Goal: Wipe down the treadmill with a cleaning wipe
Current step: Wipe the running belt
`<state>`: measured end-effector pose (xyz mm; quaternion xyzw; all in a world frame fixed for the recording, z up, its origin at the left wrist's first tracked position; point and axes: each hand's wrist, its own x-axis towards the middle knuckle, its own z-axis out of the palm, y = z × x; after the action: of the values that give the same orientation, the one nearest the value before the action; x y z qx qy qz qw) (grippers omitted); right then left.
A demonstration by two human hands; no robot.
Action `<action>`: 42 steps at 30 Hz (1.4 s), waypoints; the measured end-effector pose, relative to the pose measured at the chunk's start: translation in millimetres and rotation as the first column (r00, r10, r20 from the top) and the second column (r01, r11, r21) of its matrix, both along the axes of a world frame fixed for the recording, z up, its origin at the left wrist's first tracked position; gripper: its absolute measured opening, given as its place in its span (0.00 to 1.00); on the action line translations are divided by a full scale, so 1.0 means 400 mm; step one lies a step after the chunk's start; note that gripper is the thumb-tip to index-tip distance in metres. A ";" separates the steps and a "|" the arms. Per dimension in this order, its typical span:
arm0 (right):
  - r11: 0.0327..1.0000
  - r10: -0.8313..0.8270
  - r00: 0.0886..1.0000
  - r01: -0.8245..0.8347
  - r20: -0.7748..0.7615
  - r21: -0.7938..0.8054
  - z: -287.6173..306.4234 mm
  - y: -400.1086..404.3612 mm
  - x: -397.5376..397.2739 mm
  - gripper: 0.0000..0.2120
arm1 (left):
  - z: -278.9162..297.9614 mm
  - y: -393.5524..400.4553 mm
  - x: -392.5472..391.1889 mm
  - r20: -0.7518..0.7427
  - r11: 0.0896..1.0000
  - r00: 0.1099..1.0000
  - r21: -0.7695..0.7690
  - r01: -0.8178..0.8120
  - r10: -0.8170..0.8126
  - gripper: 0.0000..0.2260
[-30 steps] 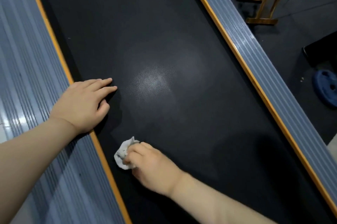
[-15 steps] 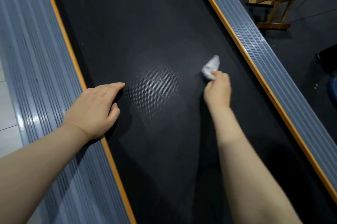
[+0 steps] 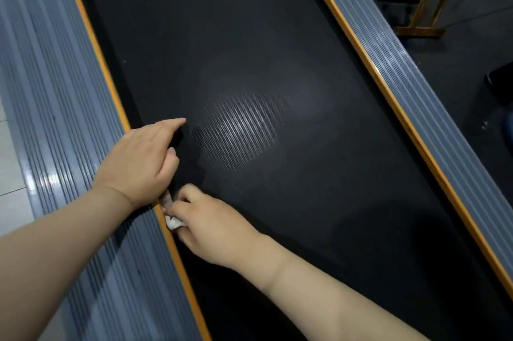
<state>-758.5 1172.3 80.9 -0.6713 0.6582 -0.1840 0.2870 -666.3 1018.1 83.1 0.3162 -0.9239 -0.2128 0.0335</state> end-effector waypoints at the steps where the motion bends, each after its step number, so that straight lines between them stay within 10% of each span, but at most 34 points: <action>1: 1.000 0.019 1.000 -0.019 -0.006 0.002 0.006 0.001 0.000 0.12 | -0.001 -0.001 0.001 0.000 1.000 1.000 0.001 -0.003 0.003 0.25; 7: 0.932 -0.356 0.920 0.362 -0.165 0.004 0.016 -0.026 -0.326 0.10 | -0.002 -0.002 0.002 0.013 1.000 1.000 -0.012 0.003 -0.003 0.24; 12: 0.432 -0.833 0.322 0.887 -0.450 -0.163 0.014 0.070 -0.834 0.10 | -0.004 -0.004 0.005 0.034 0.999 0.999 -0.012 0.034 -0.034 0.25; 16: 0.229 -0.913 0.147 0.957 -0.380 -0.179 -0.038 0.047 -0.841 0.13 | 0.002 -0.008 0.005 0.032 0.999 0.998 0.002 0.046 -0.046 0.25; 19: 0.384 -0.888 0.282 0.889 -0.363 -0.249 -0.040 0.009 -0.720 0.12 | 0.002 -0.006 0.003 0.034 0.999 0.998 0.002 0.050 -0.050 0.25; 24: 0.930 -0.297 0.937 0.241 -0.182 -0.277 -0.030 -0.031 -0.257 0.16 | -0.003 -0.012 0.007 -0.007 0.998 0.998 0.008 0.062 -0.062 0.24; 28: 0.963 0.255 0.963 -0.261 -0.089 -0.071 -0.032 0.003 -0.038 0.11 | 0.015 -0.028 -0.008 -0.081 0.980 0.995 0.193 -0.040 0.056 0.23; 32: 0.980 -0.123 0.965 0.082 -0.230 -0.180 -0.057 -0.081 -0.310 0.08 | 0.008 -0.162 -0.051 0.104 0.991 0.986 -0.007 0.132 -0.131 0.24; 35: 0.675 -0.737 0.607 0.664 -0.297 -0.321 -0.055 -0.077 -0.633 0.08 | -0.012 -0.287 -0.090 0.287 0.938 0.930 -0.188 0.290 -0.230 0.29; 38: 0.199 -0.958 0.117 0.930 -0.262 -0.309 -0.053 -0.044 -0.833 0.12 | -0.017 -0.316 -0.102 0.365 0.925 0.901 -0.201 0.321 -0.234 0.34; 42: 0.031 -0.966 -0.046 0.956 -0.253 -0.292 -0.067 -0.121 -0.814 0.13 | -0.016 -0.311 -0.100 0.321 0.948 0.921 -0.152 0.279 -0.220 0.32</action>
<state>-1083.9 1124.0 54.0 -0.0456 0.9757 -0.2034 -0.0682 -706.1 893.8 76.6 0.2193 -0.9674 -0.0734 -0.1036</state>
